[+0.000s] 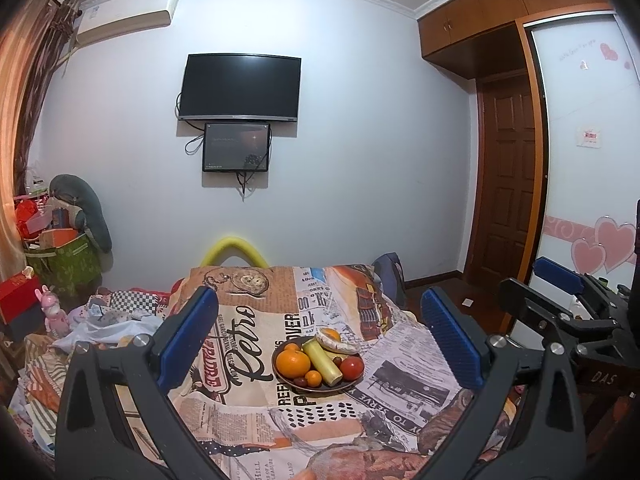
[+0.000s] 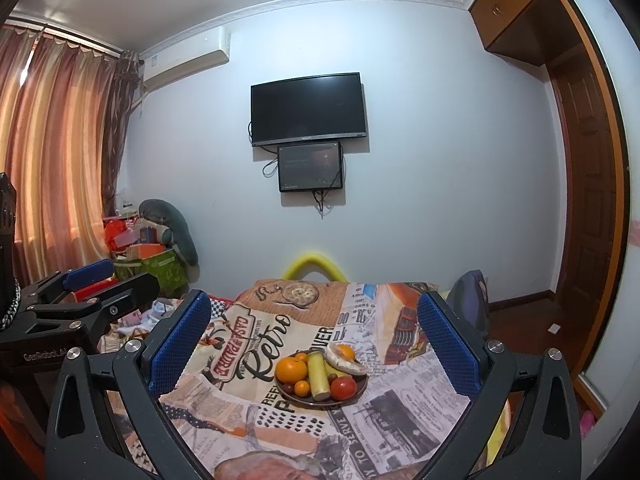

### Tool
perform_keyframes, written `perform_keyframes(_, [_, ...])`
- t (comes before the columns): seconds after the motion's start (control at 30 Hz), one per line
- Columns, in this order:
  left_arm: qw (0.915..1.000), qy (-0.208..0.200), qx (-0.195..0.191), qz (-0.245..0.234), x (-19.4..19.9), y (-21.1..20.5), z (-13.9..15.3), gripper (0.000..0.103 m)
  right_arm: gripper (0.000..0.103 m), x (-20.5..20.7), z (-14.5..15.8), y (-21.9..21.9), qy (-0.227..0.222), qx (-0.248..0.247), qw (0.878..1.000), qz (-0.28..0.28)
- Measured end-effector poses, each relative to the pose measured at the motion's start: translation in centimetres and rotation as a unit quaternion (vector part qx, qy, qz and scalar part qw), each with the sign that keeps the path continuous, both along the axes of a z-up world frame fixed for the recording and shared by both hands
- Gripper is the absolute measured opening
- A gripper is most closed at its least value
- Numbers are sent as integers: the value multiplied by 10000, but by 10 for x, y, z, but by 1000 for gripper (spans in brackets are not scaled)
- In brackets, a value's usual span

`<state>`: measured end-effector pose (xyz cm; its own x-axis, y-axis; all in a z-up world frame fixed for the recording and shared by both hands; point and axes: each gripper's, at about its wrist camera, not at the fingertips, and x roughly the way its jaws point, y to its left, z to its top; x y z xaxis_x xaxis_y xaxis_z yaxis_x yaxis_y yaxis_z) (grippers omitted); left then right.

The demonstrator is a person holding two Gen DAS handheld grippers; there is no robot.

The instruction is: Organize fruits

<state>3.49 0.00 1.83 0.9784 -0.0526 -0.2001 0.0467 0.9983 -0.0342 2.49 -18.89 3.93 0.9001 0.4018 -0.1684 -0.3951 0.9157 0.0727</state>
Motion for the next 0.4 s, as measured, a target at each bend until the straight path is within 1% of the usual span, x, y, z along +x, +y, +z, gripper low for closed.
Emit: perform_keyframes(0.4, [9999, 61, 21, -77, 2, -1, -2, 103, 103, 3, -2, -1, 61, 3, 10000, -19])
